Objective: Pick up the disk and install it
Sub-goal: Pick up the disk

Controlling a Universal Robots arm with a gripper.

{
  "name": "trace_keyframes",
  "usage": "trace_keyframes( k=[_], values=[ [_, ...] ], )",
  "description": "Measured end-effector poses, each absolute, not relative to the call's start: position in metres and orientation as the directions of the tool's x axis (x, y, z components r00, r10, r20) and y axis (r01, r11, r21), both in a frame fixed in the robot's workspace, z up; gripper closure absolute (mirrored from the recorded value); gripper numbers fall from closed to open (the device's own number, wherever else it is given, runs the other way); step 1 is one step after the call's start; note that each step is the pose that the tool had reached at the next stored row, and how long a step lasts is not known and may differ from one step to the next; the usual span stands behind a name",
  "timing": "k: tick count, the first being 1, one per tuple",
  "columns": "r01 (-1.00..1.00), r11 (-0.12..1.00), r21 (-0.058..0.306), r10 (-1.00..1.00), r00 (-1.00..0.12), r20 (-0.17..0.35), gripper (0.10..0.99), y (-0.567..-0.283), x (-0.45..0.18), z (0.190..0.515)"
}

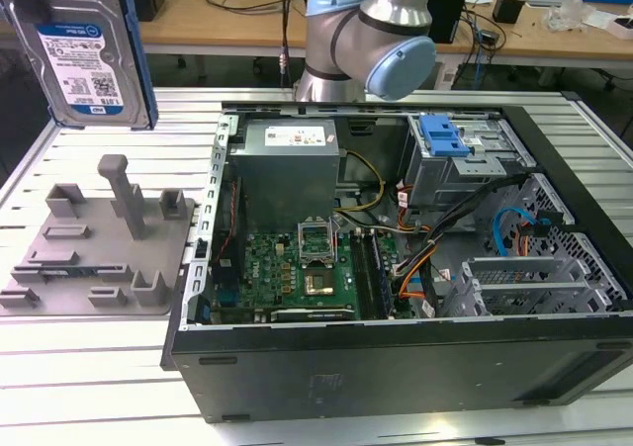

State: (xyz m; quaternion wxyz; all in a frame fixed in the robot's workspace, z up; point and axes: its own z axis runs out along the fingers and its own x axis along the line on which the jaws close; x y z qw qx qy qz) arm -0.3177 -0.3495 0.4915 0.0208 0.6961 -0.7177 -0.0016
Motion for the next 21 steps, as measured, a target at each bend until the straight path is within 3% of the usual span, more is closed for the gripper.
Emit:
trace_keyframes(
  k=[21],
  values=[
    [-0.999,0.031,0.032,-0.999,-0.030,0.028,0.718,-0.391,-0.200,0.491]
  ],
)
